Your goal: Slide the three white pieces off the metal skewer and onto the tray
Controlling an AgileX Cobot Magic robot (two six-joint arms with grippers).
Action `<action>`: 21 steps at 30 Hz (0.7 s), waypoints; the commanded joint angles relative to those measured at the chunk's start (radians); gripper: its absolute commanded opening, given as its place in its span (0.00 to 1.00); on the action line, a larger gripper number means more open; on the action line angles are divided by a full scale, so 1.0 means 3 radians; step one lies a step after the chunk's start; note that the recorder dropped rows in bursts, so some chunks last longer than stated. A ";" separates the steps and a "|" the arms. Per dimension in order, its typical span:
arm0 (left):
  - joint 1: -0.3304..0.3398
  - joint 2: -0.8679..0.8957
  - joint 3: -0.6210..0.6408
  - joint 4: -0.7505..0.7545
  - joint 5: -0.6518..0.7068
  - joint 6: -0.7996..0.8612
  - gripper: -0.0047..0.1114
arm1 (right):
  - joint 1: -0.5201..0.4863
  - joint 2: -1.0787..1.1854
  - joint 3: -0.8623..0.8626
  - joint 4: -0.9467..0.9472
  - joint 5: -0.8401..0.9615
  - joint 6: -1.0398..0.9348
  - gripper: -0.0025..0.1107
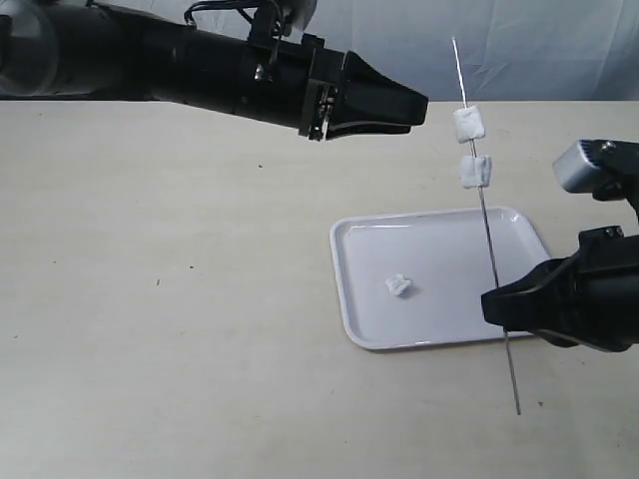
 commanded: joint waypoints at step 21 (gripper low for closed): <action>-0.0136 -0.0032 0.0130 -0.0396 0.0061 0.0551 0.40 | -0.0009 -0.0025 0.0016 0.0678 0.0198 -0.0494 0.02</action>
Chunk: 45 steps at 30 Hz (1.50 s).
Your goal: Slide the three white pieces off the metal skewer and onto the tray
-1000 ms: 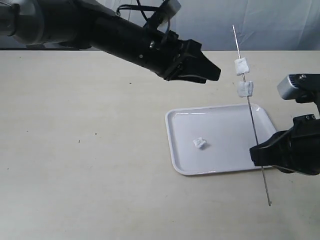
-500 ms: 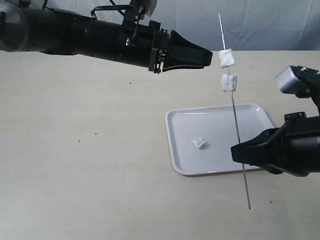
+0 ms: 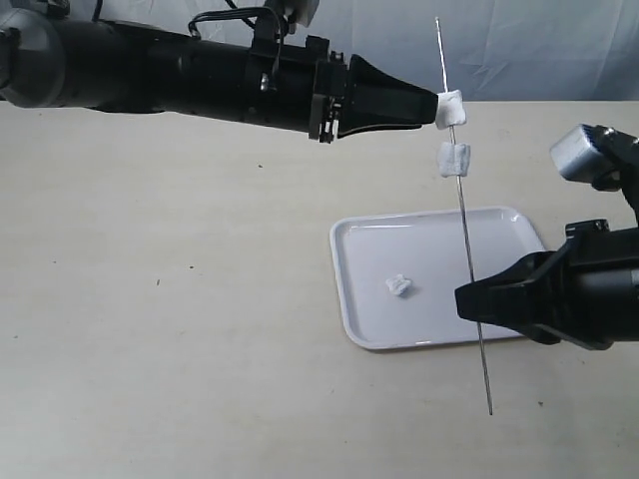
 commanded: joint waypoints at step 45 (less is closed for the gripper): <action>-0.0144 -0.0032 -0.0349 -0.0213 0.0009 0.0101 0.04 | -0.0009 -0.0023 0.0345 0.0197 0.0126 -0.0237 0.02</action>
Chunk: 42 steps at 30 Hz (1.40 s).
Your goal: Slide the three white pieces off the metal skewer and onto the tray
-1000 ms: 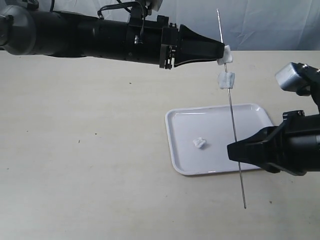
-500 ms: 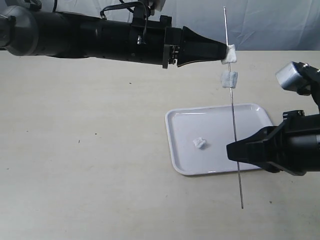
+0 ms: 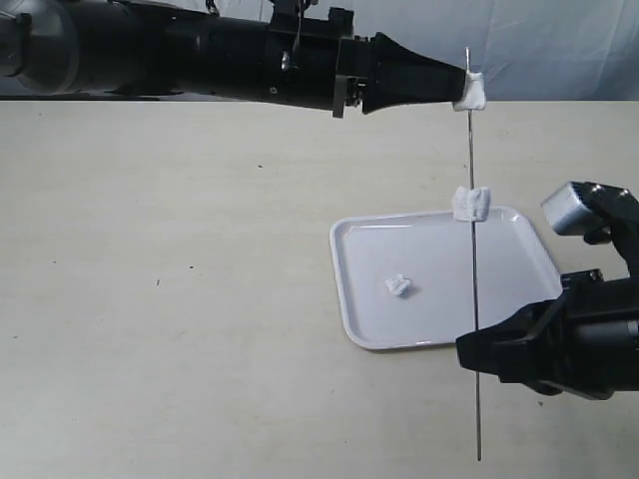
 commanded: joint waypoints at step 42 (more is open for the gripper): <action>-0.0465 0.0978 -0.0452 0.2148 -0.1603 -0.2120 0.48 | -0.0009 -0.0252 0.0036 -0.0533 -0.0207 0.0536 0.02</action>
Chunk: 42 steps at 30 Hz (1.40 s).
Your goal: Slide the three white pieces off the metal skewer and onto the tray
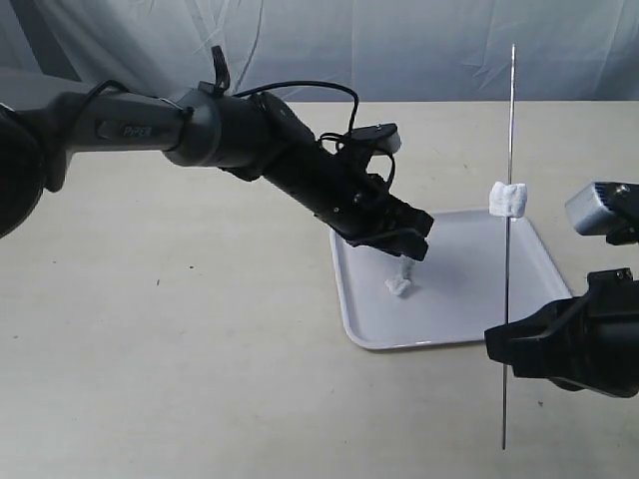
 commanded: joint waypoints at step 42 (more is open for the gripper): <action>0.0260 -0.1372 0.0398 -0.1296 0.1655 0.1231 0.40 | -0.0009 -0.0133 -0.0184 0.0779 0.0128 -0.0520 0.02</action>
